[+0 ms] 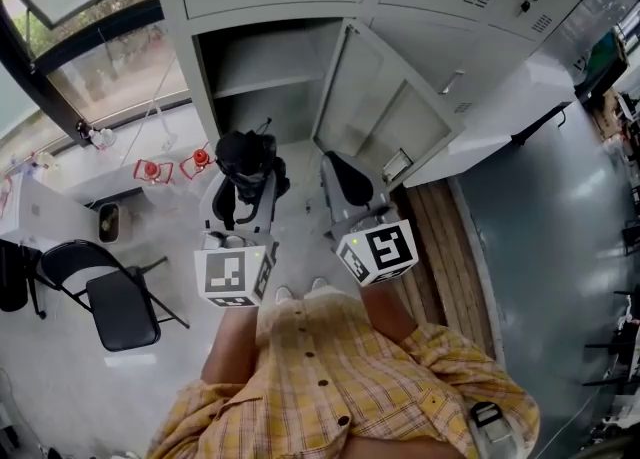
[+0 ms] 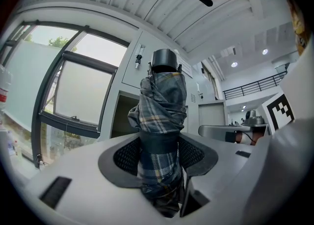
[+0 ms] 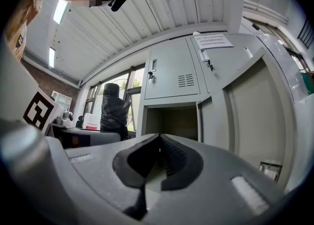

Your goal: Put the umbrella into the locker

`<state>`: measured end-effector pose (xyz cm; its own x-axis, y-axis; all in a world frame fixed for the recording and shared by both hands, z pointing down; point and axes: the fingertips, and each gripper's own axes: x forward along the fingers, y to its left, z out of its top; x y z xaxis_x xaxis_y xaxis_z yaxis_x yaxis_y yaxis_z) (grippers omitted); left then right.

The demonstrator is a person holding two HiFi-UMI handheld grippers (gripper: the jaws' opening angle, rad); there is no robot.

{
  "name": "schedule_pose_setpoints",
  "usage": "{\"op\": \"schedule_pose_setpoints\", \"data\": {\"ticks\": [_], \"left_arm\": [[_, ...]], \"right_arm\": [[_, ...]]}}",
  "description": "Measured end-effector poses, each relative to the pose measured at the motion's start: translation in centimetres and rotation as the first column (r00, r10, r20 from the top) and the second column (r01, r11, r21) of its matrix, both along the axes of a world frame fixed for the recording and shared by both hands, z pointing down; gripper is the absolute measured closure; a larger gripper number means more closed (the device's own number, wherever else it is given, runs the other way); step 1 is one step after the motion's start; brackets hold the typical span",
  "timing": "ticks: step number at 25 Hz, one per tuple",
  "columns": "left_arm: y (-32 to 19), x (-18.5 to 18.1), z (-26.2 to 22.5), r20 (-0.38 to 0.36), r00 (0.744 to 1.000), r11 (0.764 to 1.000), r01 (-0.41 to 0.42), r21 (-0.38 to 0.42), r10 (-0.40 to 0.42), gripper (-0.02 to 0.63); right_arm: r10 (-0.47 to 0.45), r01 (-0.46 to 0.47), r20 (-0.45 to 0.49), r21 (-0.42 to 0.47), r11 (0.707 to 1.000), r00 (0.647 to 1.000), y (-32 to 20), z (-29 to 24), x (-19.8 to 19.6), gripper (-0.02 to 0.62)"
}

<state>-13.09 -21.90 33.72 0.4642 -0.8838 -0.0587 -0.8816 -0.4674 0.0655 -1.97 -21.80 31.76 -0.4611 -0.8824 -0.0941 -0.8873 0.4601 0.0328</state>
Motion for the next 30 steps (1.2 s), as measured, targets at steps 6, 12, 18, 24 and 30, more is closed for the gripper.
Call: {"op": "schedule_pose_setpoints", "data": {"ticks": [6, 12, 18, 24, 30], "left_arm": [[-1.6, 1.2, -0.2, 0.010, 1.000, 1.000, 0.026, -0.001, -0.026, 0.397], [-3.6, 2.6, -0.3, -0.014, 0.999, 0.999, 0.044, -0.016, -0.044, 0.397], [-6.2, 3.2, 0.0, -0.057, 0.997, 0.998, 0.044, -0.036, -0.046, 0.397], [-9.9, 2.8, 0.4, -0.332, 0.943, 0.986, -0.036, -0.163, -0.020, 0.397], [-13.4, 3.1, 1.1, -0.522, 0.852, 0.964, -0.119, -0.236, -0.023, 0.397]], "right_arm": [[-0.026, 0.027, 0.011, -0.032, 0.999, 1.000, -1.5, 0.8, 1.2, 0.597], [-0.058, 0.059, 0.016, -0.027, 0.998, 0.998, -2.6, 1.1, 2.3, 0.597], [-0.097, 0.098, 0.024, -0.015, 0.995, 0.995, -3.1, 1.2, 2.6, 0.597], [-0.108, 0.108, 0.029, 0.000, 0.994, 0.994, -4.0, 1.1, 2.9, 0.597], [-0.107, 0.107, 0.012, 0.016, 0.994, 0.994, -4.2, 1.0, 3.0, 0.597]]}}
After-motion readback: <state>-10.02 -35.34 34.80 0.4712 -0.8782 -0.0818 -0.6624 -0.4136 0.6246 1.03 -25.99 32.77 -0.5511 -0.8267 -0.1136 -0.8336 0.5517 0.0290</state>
